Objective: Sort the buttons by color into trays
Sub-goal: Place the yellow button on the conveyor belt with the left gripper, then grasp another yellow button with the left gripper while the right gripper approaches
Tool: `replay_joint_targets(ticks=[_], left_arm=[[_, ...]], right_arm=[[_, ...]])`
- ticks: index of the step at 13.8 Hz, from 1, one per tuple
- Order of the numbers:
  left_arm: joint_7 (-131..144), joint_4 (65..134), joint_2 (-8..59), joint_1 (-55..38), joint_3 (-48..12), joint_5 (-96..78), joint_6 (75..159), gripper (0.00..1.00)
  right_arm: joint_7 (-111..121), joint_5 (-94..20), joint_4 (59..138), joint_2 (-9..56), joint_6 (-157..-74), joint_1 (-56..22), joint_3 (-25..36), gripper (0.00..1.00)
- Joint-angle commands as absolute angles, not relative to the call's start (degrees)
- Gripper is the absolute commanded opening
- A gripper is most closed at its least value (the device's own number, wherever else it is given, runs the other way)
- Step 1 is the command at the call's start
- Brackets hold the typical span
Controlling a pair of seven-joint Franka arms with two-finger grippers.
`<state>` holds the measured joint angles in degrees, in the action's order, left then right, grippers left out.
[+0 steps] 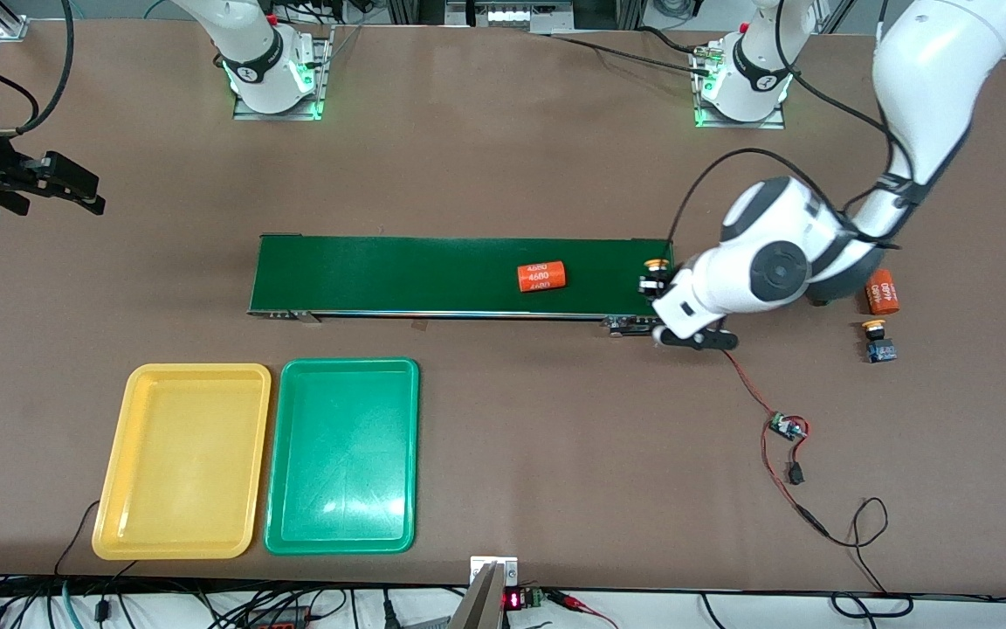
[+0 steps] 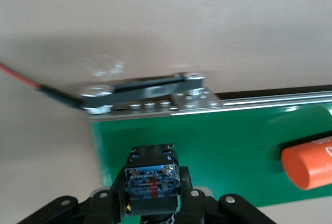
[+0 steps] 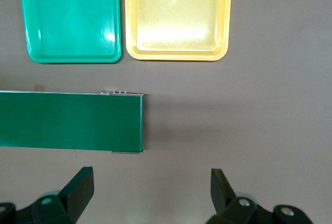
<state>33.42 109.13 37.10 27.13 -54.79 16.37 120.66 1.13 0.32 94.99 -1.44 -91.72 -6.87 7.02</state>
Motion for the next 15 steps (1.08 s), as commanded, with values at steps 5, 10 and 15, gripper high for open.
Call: replay_joint_targets(ticks=[5,10,15], left_arm=[[35.77,114.52,35.51,27.68,-55.55,18.72,127.53,1.0],[36.83,105.15,30.59,28.12,-55.9,18.63,110.62,1.0],[36.12,93.62,32.33,31.02,-45.48,18.81,101.16,1.0]], right_arm=[[1.05,0.53,93.78,-0.53,-91.32,-6.42,6.86,1.0],[0.88,0.44,93.78,0.52,-91.58,-6.5,6.77,1.0],[0.97,0.09,93.87,5.52,-91.58,-7.38,6.24,1.0]])
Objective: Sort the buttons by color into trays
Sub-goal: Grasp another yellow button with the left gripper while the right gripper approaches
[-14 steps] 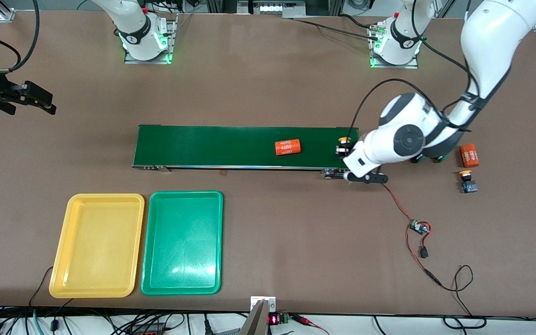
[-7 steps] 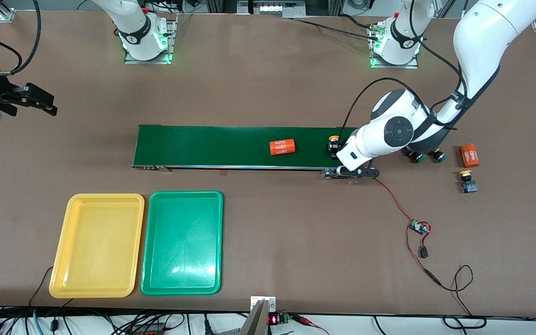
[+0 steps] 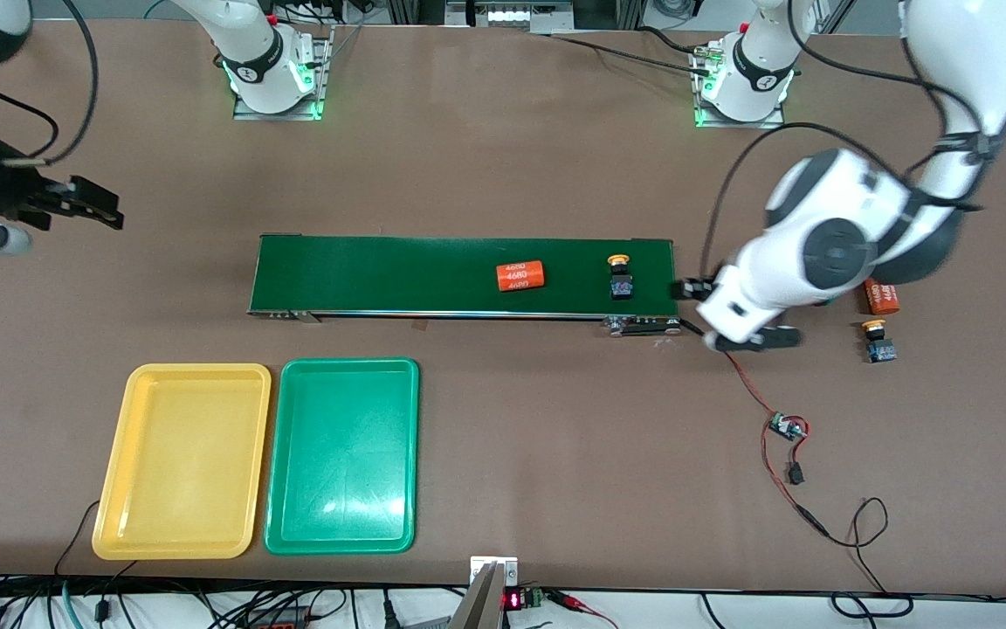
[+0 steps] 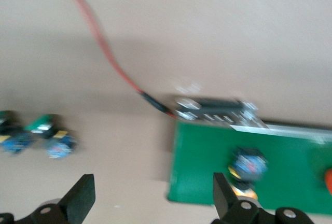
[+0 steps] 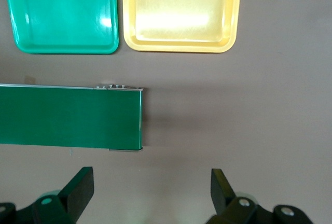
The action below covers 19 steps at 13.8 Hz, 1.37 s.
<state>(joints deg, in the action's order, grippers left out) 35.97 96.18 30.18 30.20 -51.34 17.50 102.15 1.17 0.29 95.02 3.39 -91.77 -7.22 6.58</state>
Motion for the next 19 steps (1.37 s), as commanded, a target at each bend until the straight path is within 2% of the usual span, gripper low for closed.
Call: replay_joint_targets(ticks=[1,3,5,9,11,14,18,19], left_arm=[[34.64,92.3,33.39,31.03,-41.87,18.9,101.16,1.0],[27.64,91.15,34.88,30.94,-36.33,21.77,101.69,1.0],[22.08,91.14,36.56,31.2,-34.2,29.49,102.47,1.0],[9.28,92.02,40.33,37.15,-33.66,33.75,109.13,1.0],[1.79,92.2,42.0,40.77,-33.66,33.75,113.45,1.0],[0.62,92.98,44.03,42.89,-33.75,33.49,114.43,1.0],[0.61,99.22,45.09,47.1,-33.66,33.49,126.01,1.0],[0.62,99.32,45.17,47.2,-33.66,33.4,126.3,0.94]], right_arm=[[0.71,-0.78,93.87,6.49,-91.93,-7.56,6.24,1.0],[-2.35,-4.03,93.78,8.95,-93.94,-8.08,6.07,1.0],[-8.67,-6.23,93.78,12.2,-96.67,-10.01,6.06,1.0],[-9.67,-4.93,93.78,14.68,-101.68,-10.9,6.15,1.0],[-9.67,-0.2,92.39,14.77,-102.04,-12.3,6.15,1.0],[-9.49,2.72,90.53,14.07,-101.34,-14.85,6.24,1.0],[-9.23,2.29,89.47,14.06,-101.34,-14.77,6.06,1.0],[-10.01,1.94,89.47,14.06,-101.69,-14.77,6.15,1.0]])
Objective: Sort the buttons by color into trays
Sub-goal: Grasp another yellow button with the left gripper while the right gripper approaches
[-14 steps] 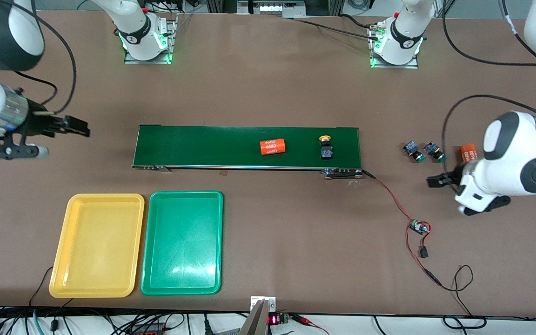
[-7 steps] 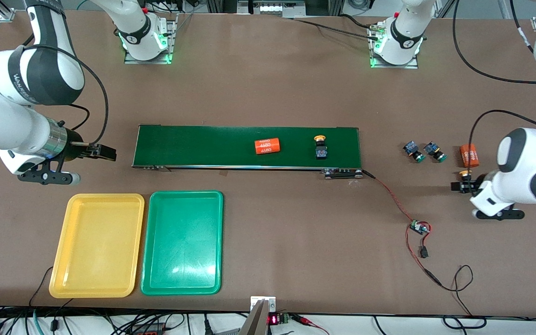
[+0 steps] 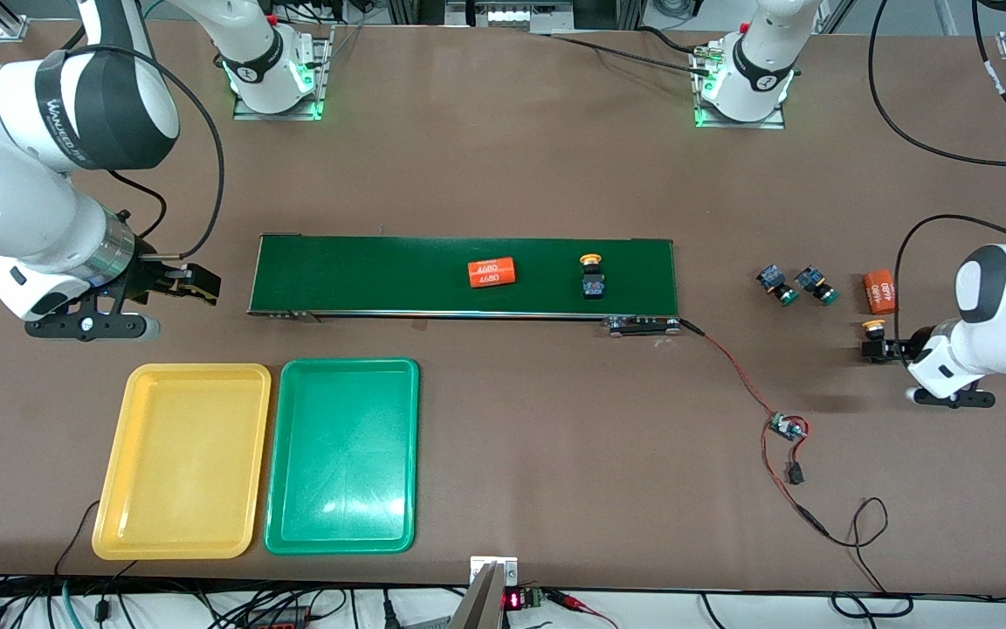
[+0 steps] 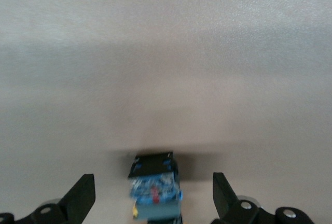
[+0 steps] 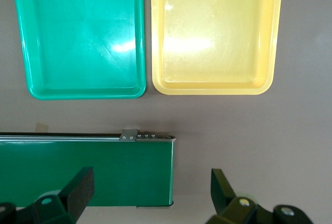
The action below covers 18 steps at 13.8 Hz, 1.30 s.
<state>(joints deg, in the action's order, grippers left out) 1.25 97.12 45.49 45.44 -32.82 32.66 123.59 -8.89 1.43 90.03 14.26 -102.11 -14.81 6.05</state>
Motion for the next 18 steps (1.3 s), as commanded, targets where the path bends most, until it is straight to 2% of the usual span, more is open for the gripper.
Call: replay_joint_targets(ticks=[1,3,4,5,7,10,14,18], left_arm=[[0.53,99.4,45.09,47.28,-33.66,33.4,126.21,0.83],[-0.17,99.4,44.83,47.37,-33.75,33.4,125.86,0.53],[-0.18,99.4,44.82,47.63,-33.75,33.14,125.16,0.35],[-0.18,99.23,44.65,48.16,-34.1,32.96,124.2,0.22],[-0.09,98.7,43.69,48.16,-35.06,32.78,121.92,0.19],[-0.27,98.35,42.1,48.25,-41.55,32.7,112.35,0.18],[2.44,97.56,40.96,48.34,-51.21,30.51,104.79,0.18],[9.91,98.7,41.57,45.81,-58.79,27.16,103.01,0.18]], right_arm=[[-10.02,1.76,89.47,14.06,-101.78,-14.77,6.15,1.0],[-9.84,2.19,89.38,13.98,-101.78,-14.68,6.15,1.0],[-9.84,1.85,89.38,13.89,-101.78,-14.76,6.24,1.0],[-9.76,1.67,89.38,13.36,-101.69,-14.59,6.24,1.0],[-9.41,1.67,89.56,12.75,-100.99,-14.59,6.24,1.0],[-9.84,1.67,89.65,11.78,-98.18,-14.85,6.24,1.0],[-9.93,2.11,91.31,10.55,-98.26,-14.94,6.15,1.0],[-9.14,2.11,92.63,9.76,-97.91,-14.68,6.15,1.0]])
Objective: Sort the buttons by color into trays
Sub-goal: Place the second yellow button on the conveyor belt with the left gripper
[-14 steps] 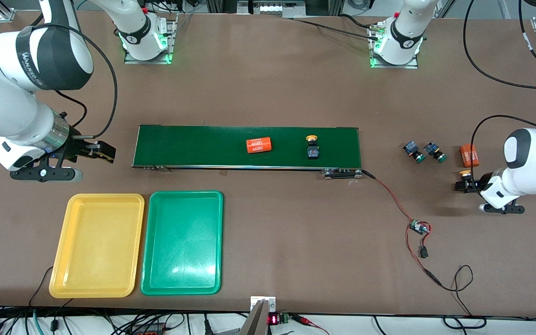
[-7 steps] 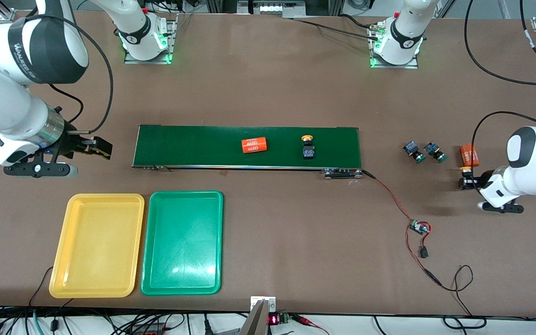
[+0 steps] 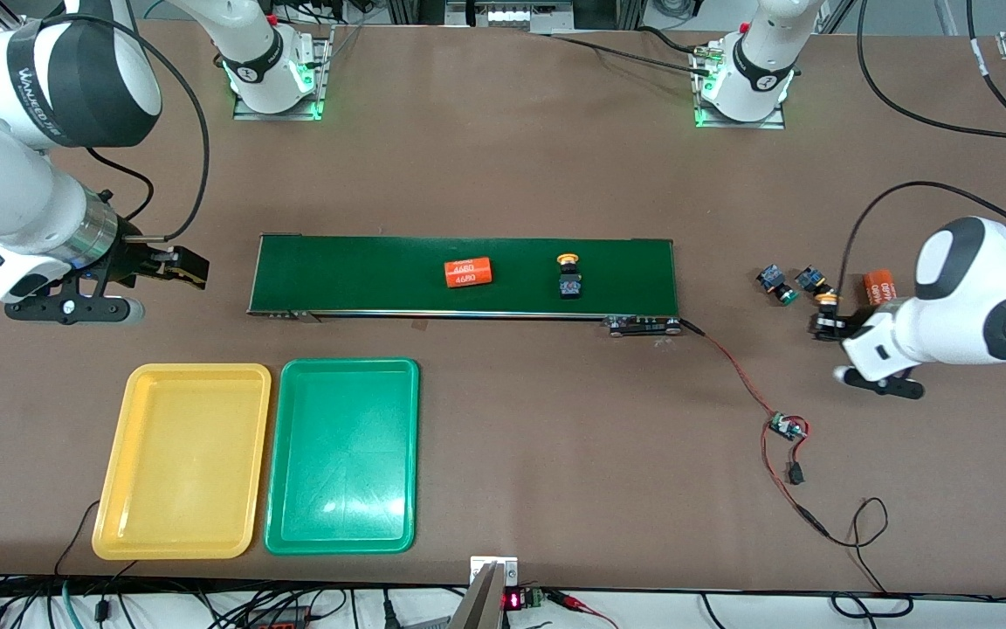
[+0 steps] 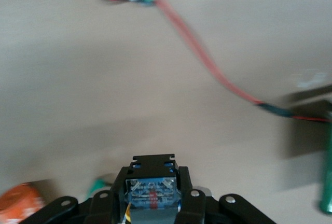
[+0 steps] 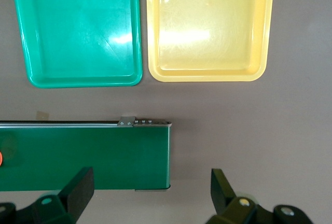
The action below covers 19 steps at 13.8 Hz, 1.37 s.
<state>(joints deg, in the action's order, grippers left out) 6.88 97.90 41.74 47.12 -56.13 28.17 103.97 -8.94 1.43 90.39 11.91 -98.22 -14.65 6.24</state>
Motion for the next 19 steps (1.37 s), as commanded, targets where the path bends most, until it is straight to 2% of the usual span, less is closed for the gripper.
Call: replay_joint_targets(ticks=[1,5,13,15,16,17,18,19], left_arm=[[13.59,98.7,41.57,43.01,-59.06,27.16,103.01,0.18],[26.88,98.79,41.57,33.67,-59.33,27.25,103.88,0.19],[33.05,110.29,41.48,31.2,-59.41,28.39,119.68,0.19],[33.31,111.36,41.4,31.38,-59.41,28.39,121.55,0.23],[33.4,111.44,41.4,31.46,-59.41,28.39,121.47,0.35],[33.4,111.45,41.31,31.55,-59.41,28.39,121.2,0.86],[33.4,111.01,41.05,31.55,-59.5,28.39,120.42,1.0],[33.4,110.57,40.35,31.81,-59.85,28.39,118.76,1.0]], right_arm=[[-9.14,2.11,92.64,9.76,-97.91,-14.76,6.15,1.0],[-9.05,1.67,92.64,9.76,-97.12,-15.03,6.06,1.0],[-9.23,1.58,92.37,10.46,-96.5,-15.03,6.06,1.0],[-9.49,1.41,92.37,10.55,-96.59,-14.94,6.06,1.0],[-9.58,1.41,92.37,10.72,-96.59,-14.94,6.06,1.0],[-9.58,1.41,92.37,10.81,-96.5,-14.94,6.06,1.0],[-9.58,1.41,92.37,10.81,-96.5,-14.94,6.06,1.0],[-9.58,1.41,92.37,10.81,-96.5,-14.85,6.06,1.0]])
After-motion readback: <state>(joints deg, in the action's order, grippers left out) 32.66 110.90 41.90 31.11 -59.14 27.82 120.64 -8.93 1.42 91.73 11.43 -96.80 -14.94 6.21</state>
